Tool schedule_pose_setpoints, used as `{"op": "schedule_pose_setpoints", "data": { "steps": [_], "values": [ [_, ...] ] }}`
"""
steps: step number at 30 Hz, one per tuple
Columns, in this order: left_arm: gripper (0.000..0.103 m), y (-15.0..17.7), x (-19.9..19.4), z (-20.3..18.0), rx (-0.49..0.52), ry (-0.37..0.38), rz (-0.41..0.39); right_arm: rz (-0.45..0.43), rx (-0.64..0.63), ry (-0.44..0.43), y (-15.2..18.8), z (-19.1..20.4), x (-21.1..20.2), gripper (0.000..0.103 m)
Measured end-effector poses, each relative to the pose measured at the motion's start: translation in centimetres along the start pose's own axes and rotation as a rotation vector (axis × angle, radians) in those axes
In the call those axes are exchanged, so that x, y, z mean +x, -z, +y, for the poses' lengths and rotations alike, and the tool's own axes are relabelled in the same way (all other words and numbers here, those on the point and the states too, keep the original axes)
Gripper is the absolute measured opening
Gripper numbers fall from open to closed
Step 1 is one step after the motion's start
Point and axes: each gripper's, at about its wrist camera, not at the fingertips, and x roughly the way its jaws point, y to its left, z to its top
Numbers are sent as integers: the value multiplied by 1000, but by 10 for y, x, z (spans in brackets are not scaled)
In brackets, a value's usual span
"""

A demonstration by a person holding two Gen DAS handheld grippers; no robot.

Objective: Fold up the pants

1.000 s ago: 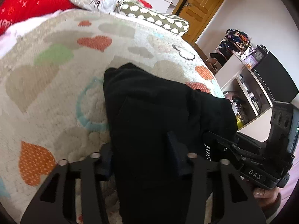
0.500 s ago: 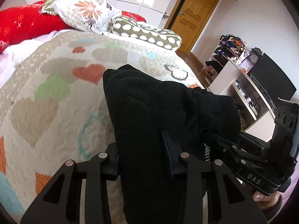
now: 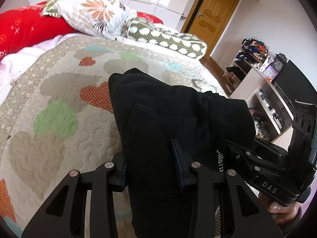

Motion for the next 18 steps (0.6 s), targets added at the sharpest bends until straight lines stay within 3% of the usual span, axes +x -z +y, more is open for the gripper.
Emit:
{"op": "schedule_pose_setpoints", "data": {
  "steps": [3, 5, 7, 9, 13, 16, 18],
  "values": [
    [37, 0, 28, 15, -31, -19, 69, 57, 45, -8, 0, -16, 32, 33],
    [62, 4, 39, 25, -57, -41, 75, 89, 92, 11, 7, -30, 53, 41],
    [70, 5, 37, 30, -73, -54, 70, 90, 161, -21, 14, -45, 58, 47],
    [71, 5, 29, 34, -85, -60, 64, 73, 194, -38, 18, -52, 49, 49],
    [71, 2, 9, 30, -51, -141, 36, 23, 151, 45, 11, -48, 17, 51],
    [71, 1, -2, 18, -5, -197, 8, -22, 103, 50, -2, -37, 1, 50],
    [71, 2, -5, 12, 7, -206, 1, -35, 64, 37, -11, -27, -2, 44]
  ]
}}
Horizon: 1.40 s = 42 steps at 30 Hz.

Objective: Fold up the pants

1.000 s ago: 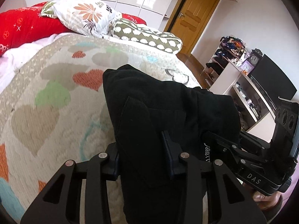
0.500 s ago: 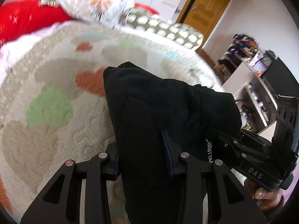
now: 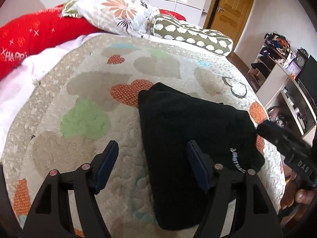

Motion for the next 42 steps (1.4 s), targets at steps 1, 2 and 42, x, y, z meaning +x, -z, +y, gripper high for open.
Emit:
{"op": "schedule_pose_setpoints", "data": {
  "steps": [1, 2, 42],
  "values": [
    [71, 2, -3, -4, 7, -4, -9, 1, -23, 1, -4, 6, 2, 41],
    [71, 5, -4, -9, 20, -16, -18, 6, -42, 6, -6, 11, 4, 35],
    [77, 38, -27, -18, 31, -123, -80, 127, -97, 114, 48, 35, 29, 32]
  ]
}}
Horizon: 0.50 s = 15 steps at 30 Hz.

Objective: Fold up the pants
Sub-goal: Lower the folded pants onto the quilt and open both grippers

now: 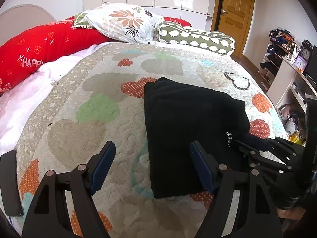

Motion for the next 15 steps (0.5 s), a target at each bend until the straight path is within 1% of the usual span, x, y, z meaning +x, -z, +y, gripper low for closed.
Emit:
{"op": "schedule_pose_setpoints", "data": {
  "steps": [4, 8, 10, 12, 15],
  "values": [
    [77, 4, -12, 1, 3, -21, -25, -20, 17, -16, 0, 1, -19, 34],
    [77, 8, -21, 2, -4, -27, -44, -67, 7, 5, 6, 8, -44, 43],
    [77, 11, -27, 2, -6, -27, -54, -89, 24, -1, 10, 8, -56, 46],
    [77, 14, -30, 1, -7, -26, -57, -101, 38, -1, 15, 7, -65, 53],
    [77, 21, -36, 0, -13, -21, -60, -106, 36, 12, 23, 10, -73, 56]
  ]
}}
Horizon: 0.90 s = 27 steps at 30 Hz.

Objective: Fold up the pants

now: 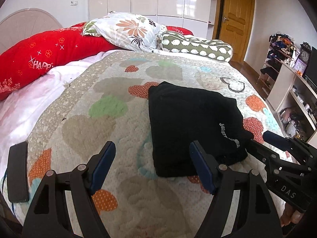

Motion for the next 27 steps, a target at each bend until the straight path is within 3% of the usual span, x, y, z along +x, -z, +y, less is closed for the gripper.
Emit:
{"op": "schedule_pose_setpoints", "data": {
  "steps": [5, 12, 27],
  "values": [
    [79, 8, -11, -1, -2, 0, -10, 11, 13, 12, 9, 0, -7, 56],
    [84, 13, -24, 1, -10, -17, -31, -3, 26, 17, 17, 0, -19, 66],
    [86, 17, -40, -3, 19, -25, -57, -5, 12, 9, 24, 4, -30, 69]
  ]
}}
